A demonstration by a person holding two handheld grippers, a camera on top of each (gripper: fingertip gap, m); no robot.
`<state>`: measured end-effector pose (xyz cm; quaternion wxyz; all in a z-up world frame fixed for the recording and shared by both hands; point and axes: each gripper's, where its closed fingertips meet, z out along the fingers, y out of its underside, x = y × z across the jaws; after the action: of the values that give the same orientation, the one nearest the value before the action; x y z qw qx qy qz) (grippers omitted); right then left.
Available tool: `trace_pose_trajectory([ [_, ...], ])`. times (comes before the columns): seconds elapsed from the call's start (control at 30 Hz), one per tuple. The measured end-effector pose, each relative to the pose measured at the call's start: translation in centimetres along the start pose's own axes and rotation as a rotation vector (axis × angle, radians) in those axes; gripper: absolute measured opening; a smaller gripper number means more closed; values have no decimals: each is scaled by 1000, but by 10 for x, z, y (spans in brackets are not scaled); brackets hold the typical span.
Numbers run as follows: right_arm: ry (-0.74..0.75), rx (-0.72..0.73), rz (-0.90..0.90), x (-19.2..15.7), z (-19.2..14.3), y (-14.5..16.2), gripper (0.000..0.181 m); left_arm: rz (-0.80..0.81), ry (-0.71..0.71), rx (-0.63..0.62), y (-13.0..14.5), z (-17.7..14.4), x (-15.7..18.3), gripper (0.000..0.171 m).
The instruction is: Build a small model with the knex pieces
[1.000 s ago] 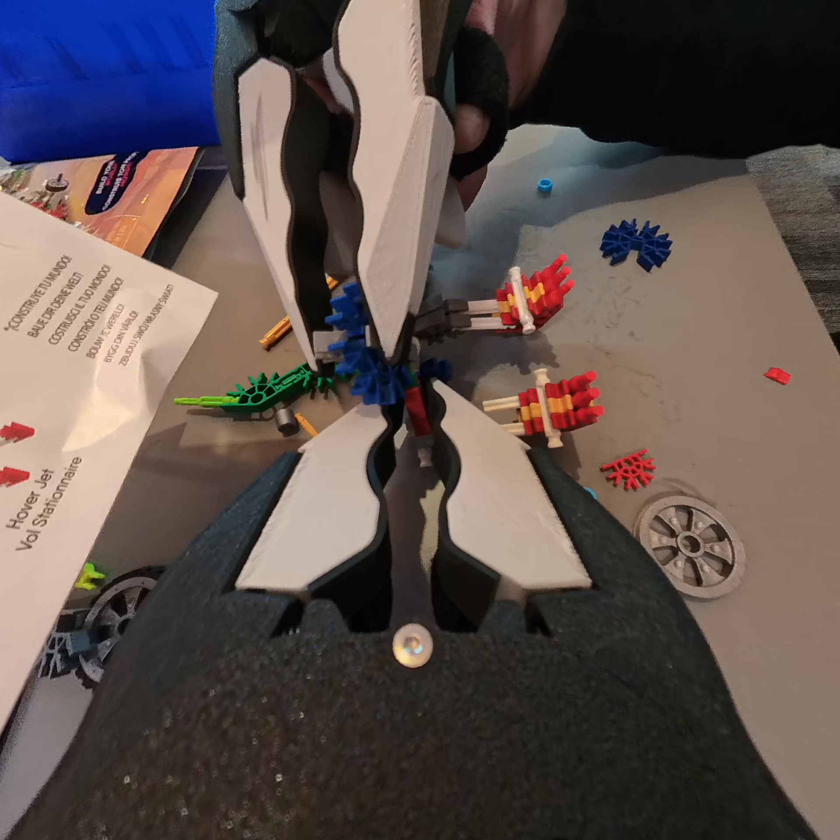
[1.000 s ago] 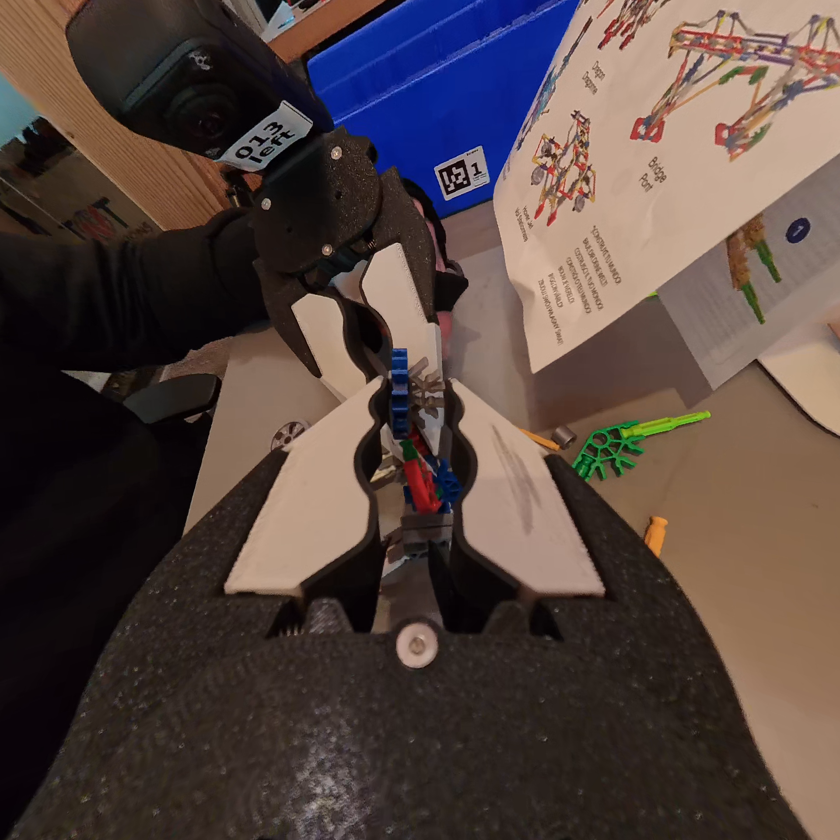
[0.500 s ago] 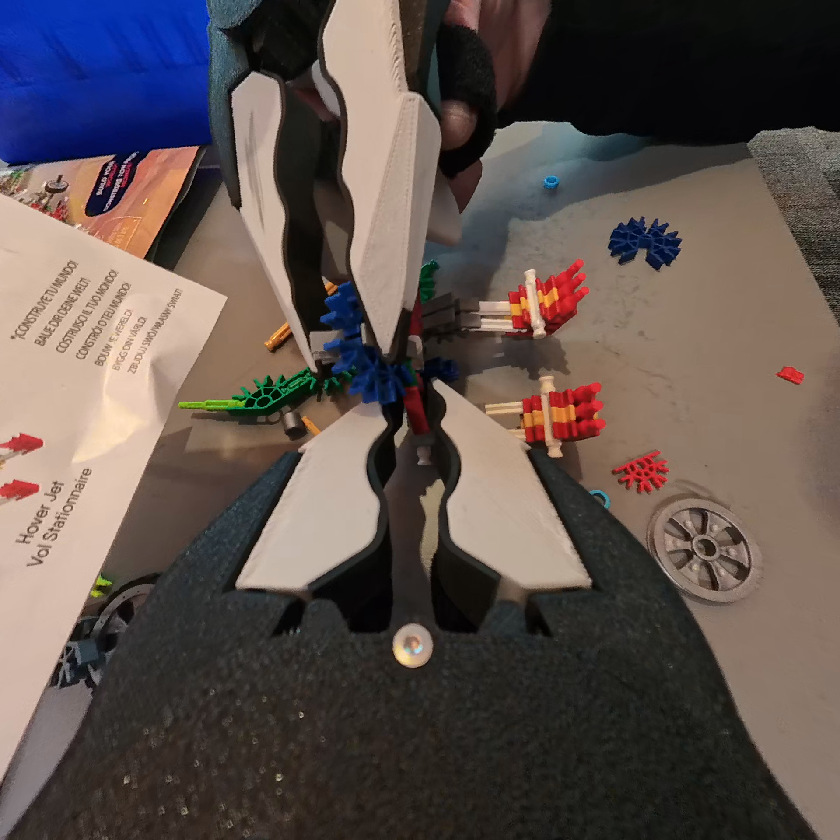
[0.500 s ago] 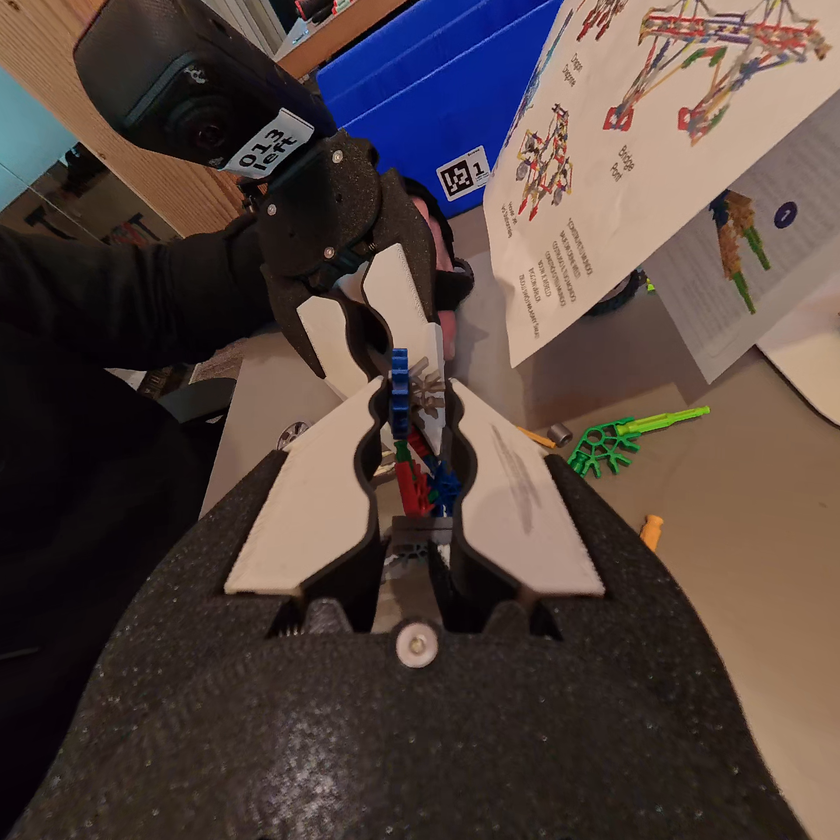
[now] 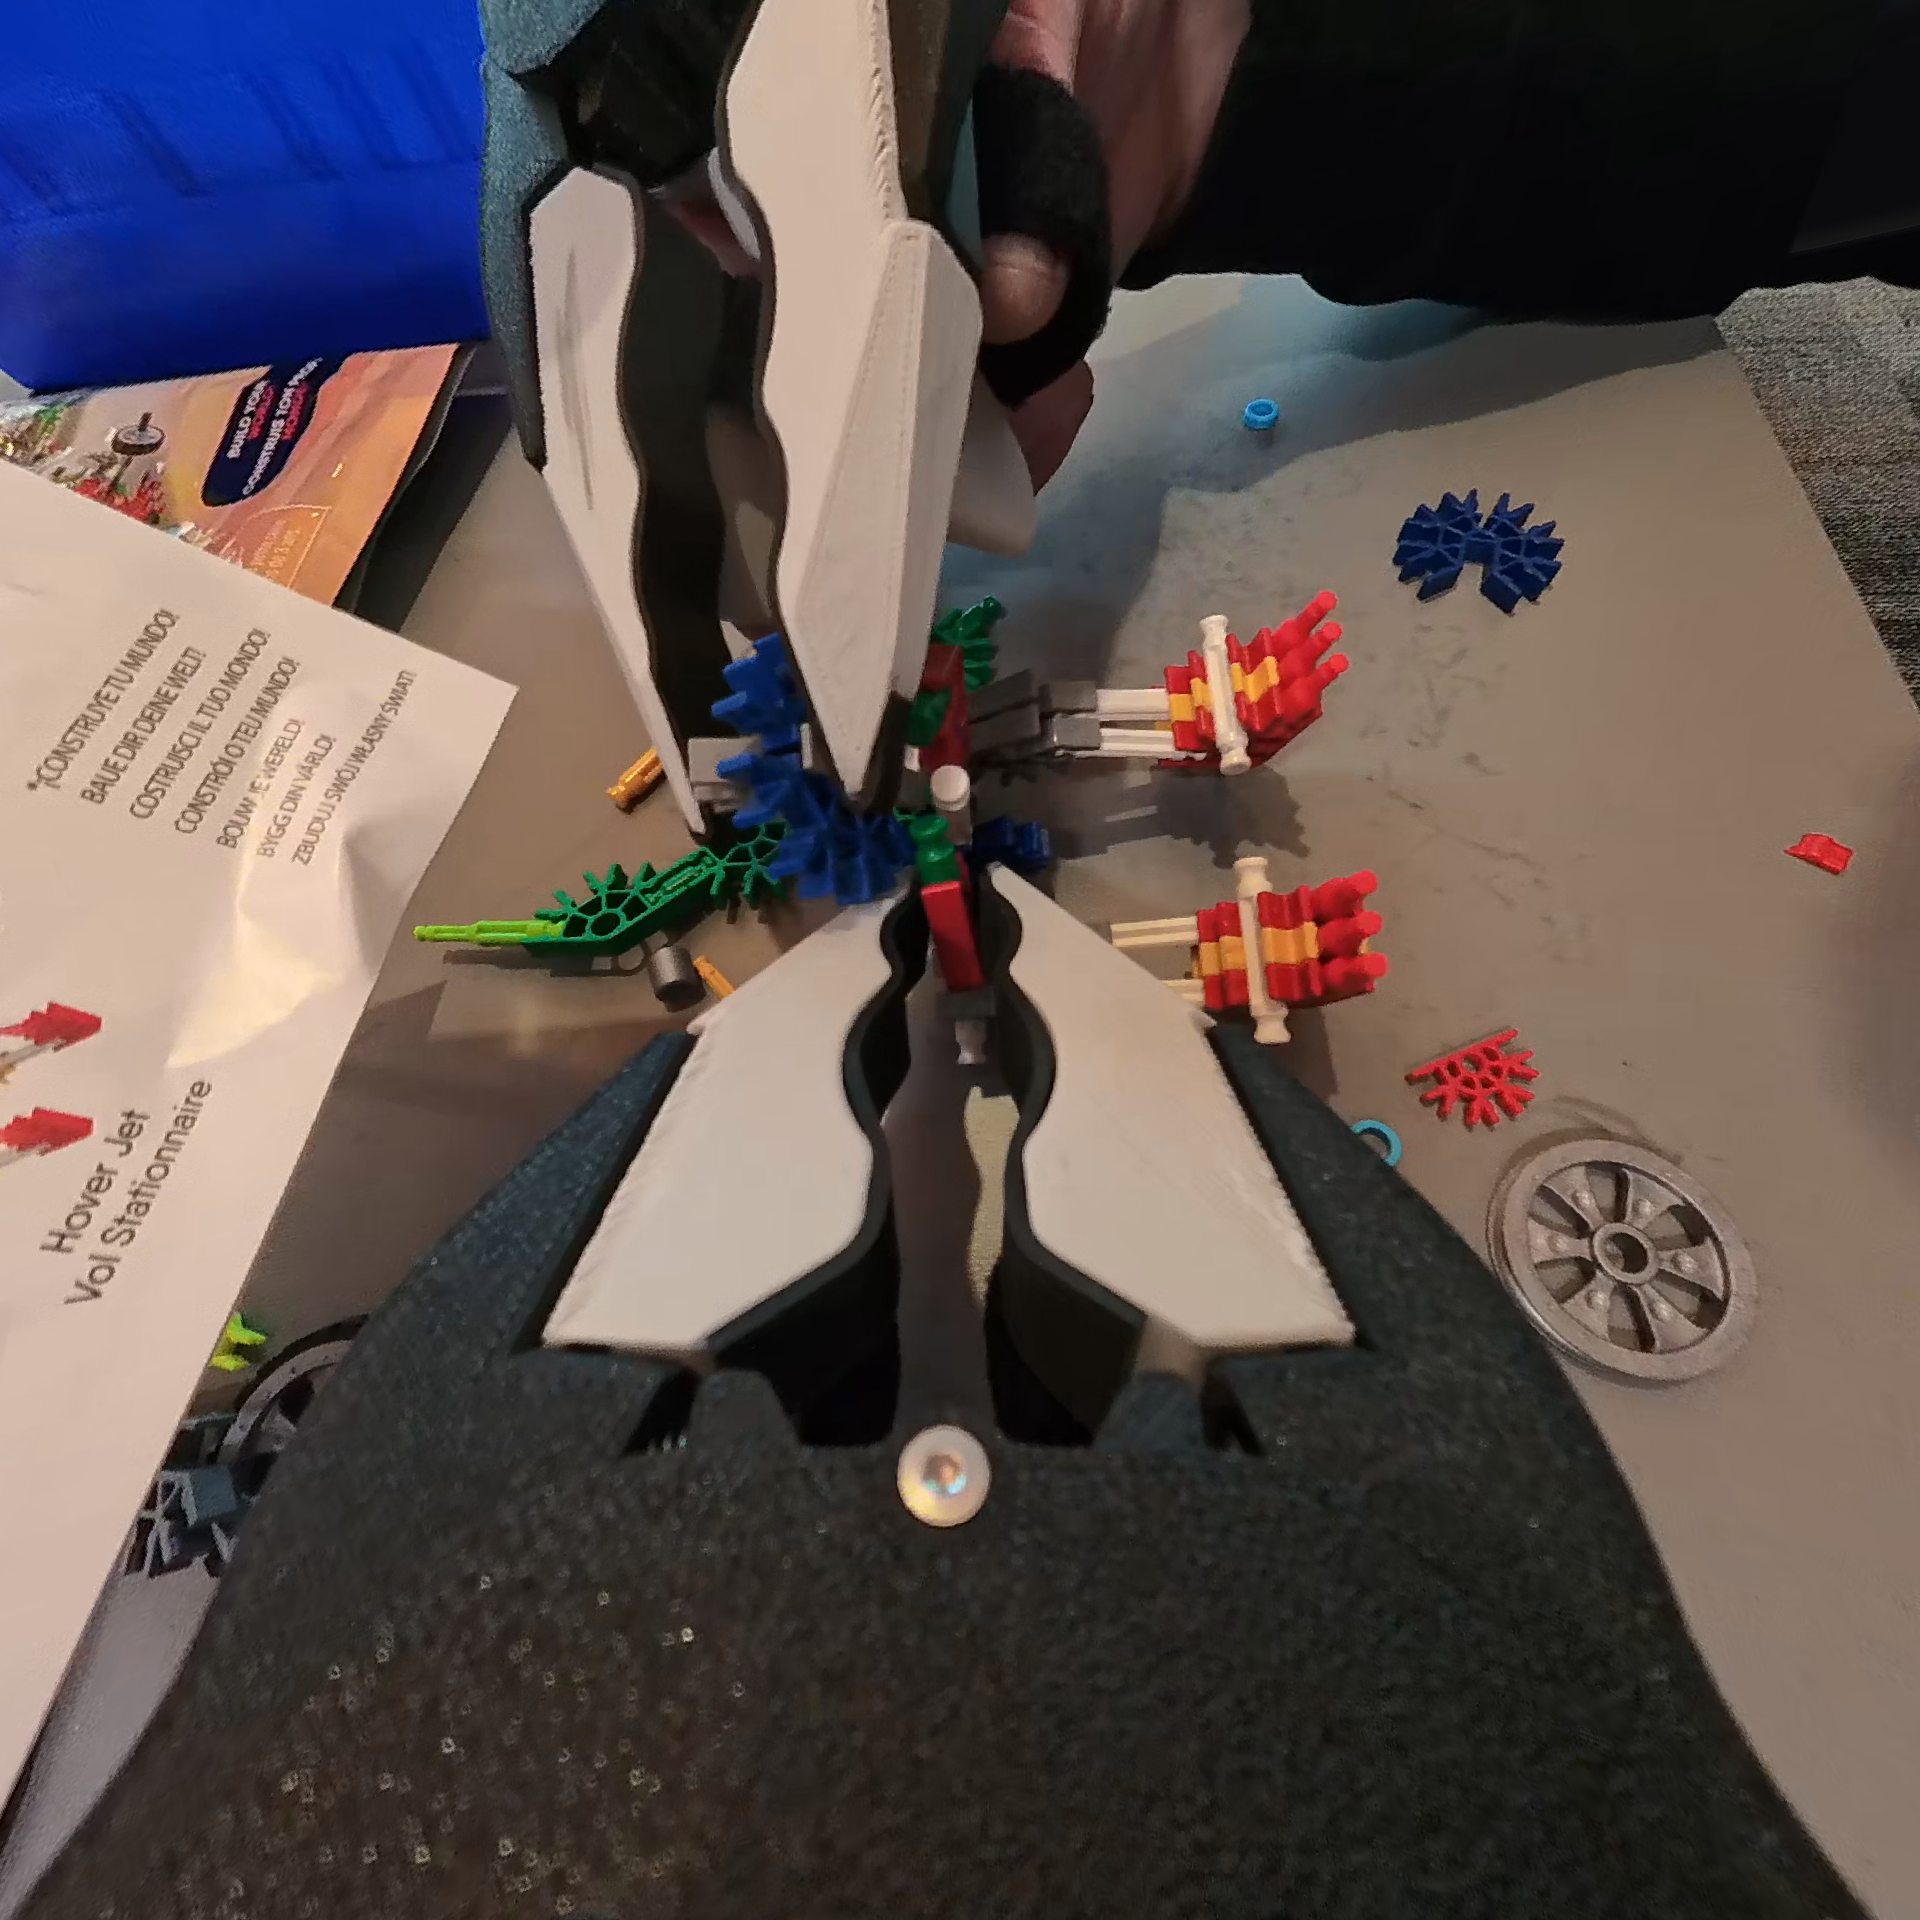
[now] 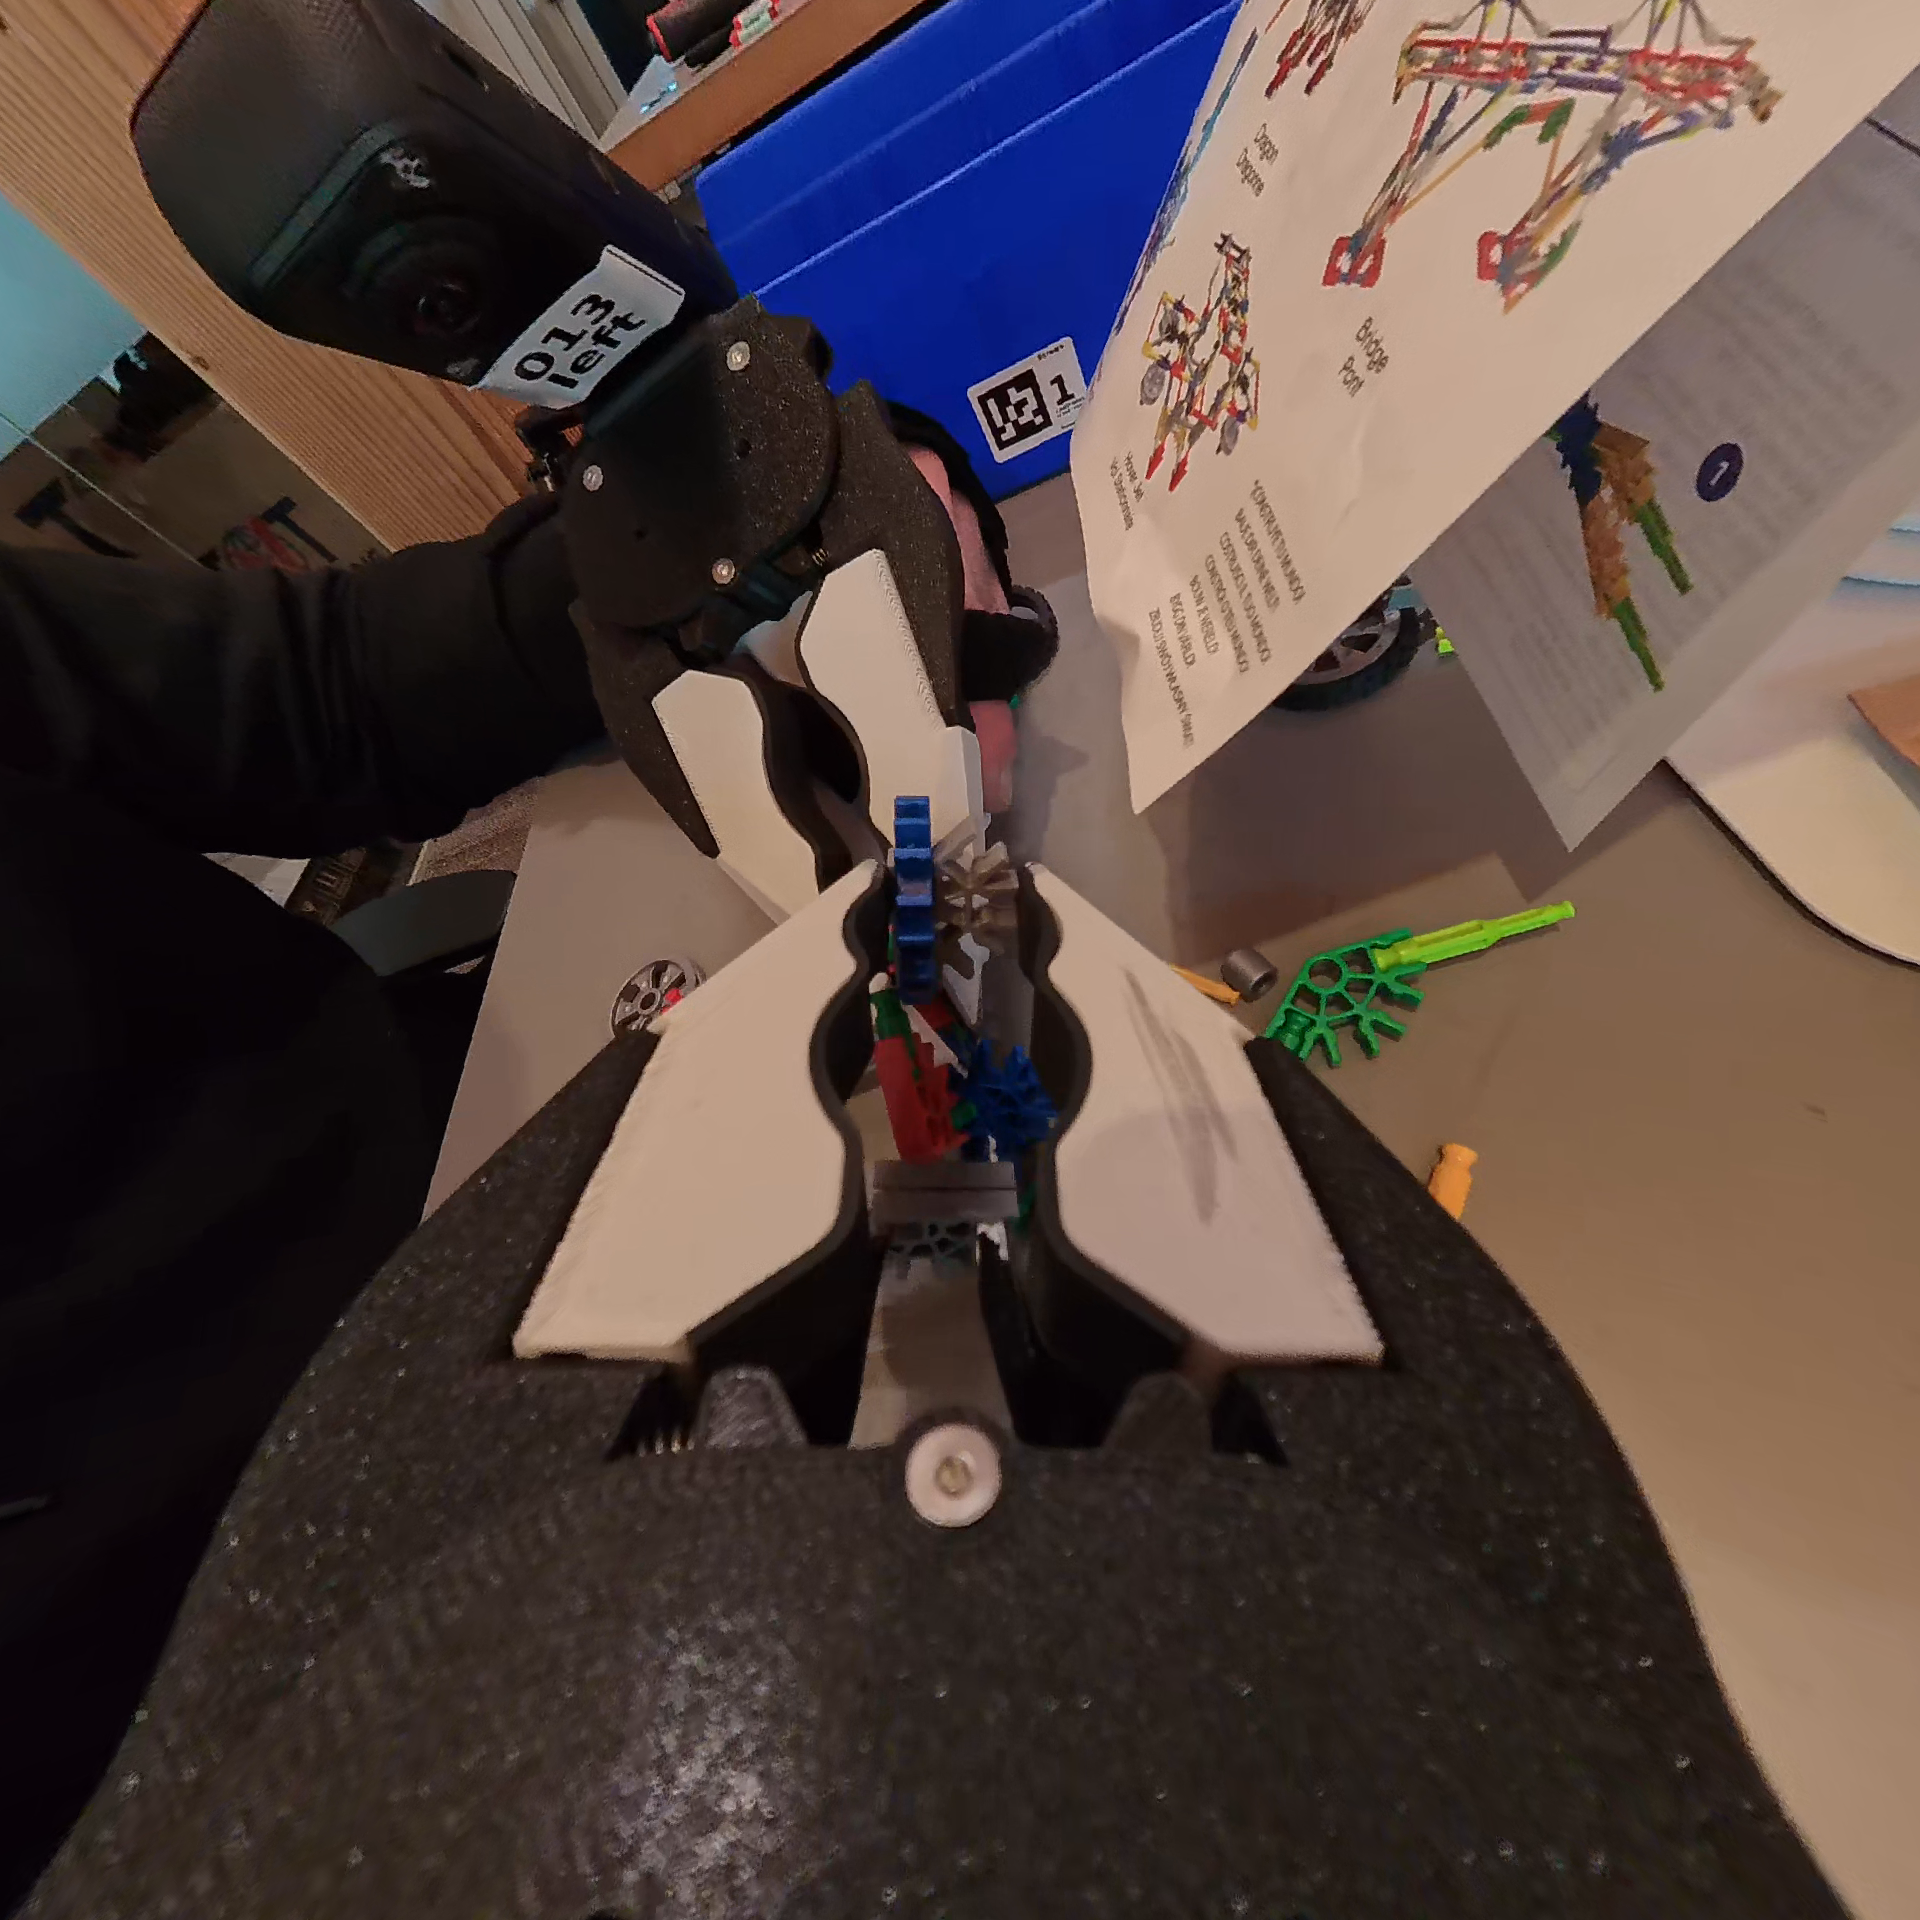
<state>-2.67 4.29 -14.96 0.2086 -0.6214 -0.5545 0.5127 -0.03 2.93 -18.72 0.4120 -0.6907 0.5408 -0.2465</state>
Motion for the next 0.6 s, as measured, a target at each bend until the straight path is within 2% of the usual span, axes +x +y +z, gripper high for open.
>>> trace_pose_trajectory([
  [0.6, -14, -14, -21, -2, -1, 4, 23, -14, -9, 23, -3, -2, -3, 17],
])
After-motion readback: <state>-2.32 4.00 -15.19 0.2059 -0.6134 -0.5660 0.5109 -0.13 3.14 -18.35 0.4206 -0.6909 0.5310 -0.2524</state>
